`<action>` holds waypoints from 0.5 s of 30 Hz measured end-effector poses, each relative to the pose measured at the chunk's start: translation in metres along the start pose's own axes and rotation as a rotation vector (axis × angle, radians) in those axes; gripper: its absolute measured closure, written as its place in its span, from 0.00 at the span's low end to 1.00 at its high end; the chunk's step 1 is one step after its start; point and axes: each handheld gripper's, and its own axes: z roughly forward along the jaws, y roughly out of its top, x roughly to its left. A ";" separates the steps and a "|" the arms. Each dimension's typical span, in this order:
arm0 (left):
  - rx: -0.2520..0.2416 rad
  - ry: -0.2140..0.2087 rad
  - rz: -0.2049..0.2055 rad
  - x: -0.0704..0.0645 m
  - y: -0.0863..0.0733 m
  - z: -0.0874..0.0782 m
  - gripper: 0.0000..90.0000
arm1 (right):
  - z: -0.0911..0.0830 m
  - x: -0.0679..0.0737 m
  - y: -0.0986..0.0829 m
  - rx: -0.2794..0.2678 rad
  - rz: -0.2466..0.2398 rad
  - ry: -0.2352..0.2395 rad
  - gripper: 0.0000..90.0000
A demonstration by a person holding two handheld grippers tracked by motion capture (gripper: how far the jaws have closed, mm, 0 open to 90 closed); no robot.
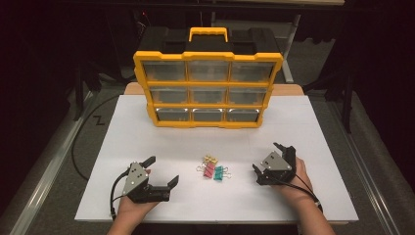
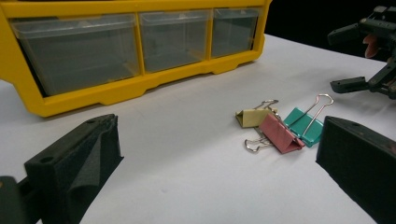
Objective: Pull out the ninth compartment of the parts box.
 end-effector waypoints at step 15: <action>0.023 0.040 0.034 -0.001 0.000 0.000 0.01 | 0.000 0.013 0.006 0.036 -0.206 -0.052 0.02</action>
